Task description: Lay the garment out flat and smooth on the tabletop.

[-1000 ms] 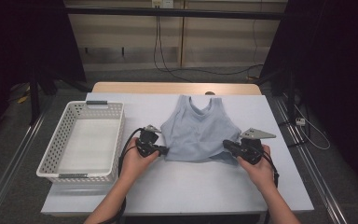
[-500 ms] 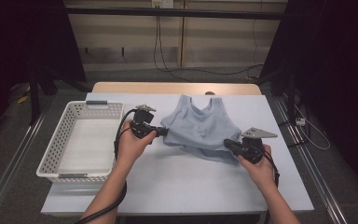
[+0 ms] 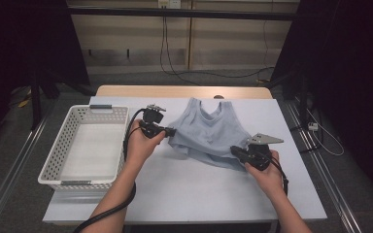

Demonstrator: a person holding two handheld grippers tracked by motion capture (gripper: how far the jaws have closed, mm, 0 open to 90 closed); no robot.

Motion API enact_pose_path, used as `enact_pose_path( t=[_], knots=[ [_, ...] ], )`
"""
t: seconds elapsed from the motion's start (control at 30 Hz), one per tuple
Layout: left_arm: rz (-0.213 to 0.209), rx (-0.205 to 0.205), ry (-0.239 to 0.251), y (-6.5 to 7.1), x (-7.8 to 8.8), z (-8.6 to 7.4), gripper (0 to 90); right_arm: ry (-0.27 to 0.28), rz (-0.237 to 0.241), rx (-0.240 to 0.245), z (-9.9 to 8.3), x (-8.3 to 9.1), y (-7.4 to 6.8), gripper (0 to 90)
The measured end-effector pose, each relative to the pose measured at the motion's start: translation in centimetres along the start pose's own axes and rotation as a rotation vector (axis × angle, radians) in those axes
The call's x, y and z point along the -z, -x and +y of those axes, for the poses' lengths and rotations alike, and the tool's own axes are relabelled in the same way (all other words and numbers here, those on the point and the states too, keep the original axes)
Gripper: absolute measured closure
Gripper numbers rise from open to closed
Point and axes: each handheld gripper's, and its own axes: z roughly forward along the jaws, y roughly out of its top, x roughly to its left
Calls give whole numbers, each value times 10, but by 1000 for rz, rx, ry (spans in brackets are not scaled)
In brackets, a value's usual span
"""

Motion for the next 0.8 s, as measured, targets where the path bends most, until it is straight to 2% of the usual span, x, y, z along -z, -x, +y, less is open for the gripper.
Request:
enact_pose_path(
  t=[0.43, 0.57, 0.7, 0.8],
  knots=[
    [-1, 12, -36, -5, -11, -4, 872, -38, -4, 18, -3, -8, -1, 880],
    [1, 19, -50, -7, -15, -8, 871, -70, -1, 29, -5, -12, -3, 879],
    [2, 24, -62, -8, -18, -13, 871, -112, -8, 62, -9, -19, -5, 875],
    [4, 29, -60, -8, -20, -16, 870, -123, -14, 71, -11, -21, -5, 873]
  ],
)
